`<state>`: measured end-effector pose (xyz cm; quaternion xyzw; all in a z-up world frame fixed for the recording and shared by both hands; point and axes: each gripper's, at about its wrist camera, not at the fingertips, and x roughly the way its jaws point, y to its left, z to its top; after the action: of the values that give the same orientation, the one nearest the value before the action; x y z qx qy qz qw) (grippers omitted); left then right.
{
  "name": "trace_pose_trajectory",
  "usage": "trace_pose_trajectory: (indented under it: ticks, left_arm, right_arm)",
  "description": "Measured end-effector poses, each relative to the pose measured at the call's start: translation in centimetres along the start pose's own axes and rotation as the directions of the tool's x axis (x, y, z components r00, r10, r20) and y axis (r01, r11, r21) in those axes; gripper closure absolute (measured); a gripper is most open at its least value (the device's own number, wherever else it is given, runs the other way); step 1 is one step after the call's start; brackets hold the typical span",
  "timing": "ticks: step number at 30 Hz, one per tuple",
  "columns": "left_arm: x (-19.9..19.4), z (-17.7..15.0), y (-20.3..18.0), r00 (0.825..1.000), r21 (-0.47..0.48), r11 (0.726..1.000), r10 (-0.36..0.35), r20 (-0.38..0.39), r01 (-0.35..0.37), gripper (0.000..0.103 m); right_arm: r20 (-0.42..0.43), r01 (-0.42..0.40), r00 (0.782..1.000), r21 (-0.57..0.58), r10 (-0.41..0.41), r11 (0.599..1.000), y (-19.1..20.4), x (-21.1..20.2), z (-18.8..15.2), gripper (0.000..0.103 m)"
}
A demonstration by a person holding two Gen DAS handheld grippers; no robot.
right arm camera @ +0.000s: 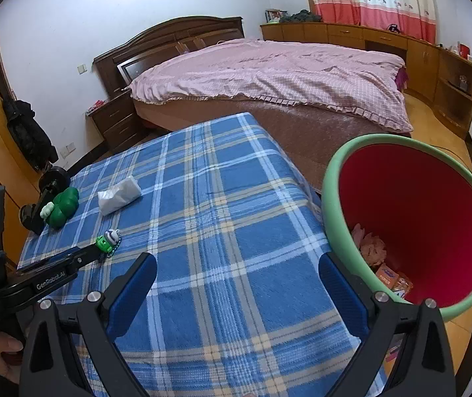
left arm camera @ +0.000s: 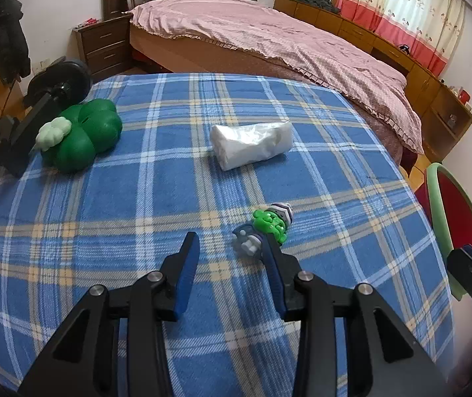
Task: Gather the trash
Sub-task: 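Grasp the green figurine toy with the left tool, then grasp the white plastic bag with the right tool while the left tool holds the figurine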
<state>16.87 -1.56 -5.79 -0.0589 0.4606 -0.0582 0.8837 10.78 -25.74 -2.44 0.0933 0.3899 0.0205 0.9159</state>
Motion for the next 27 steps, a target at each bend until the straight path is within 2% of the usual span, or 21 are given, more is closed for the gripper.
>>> trace_pose_trajectory:
  ticks: [6,14,19,23,27]
  left_arm:
    - [0.3,0.2,-0.6,0.999,0.007,0.999,-0.051,-0.004,0.051,0.063]
    - [1.4,0.6,-2.3,0.997,0.057,0.996,-0.072,-0.018,0.073,0.063]
    - [1.5,0.6,-2.6,0.996,0.065,0.994,-0.090,0.006,0.090,0.078]
    - [0.6,0.7,-1.6,0.994,0.027,0.994,-0.111,0.018,0.111,0.078]
    - [-1.4,1.1,0.1,0.994,0.006,0.997,-0.080,0.074,0.080,0.078]
  right_arm:
    - [-0.006,-0.015,1.000,-0.009,0.015,1.000,0.3,0.4,0.3,0.003]
    - [-0.019,-0.024,1.000,-0.001,0.024,1.000,0.1,0.9,0.3,0.003]
    - [-0.017,-0.025,1.000,-0.004,0.025,1.000,0.1,0.8,0.5,0.003]
    - [-0.014,-0.035,0.999,-0.019,0.034,0.999,0.6,0.5,1.0,0.003]
    - [-0.021,-0.069,0.997,-0.046,0.068,0.997,2.0,0.4,1.8,0.003]
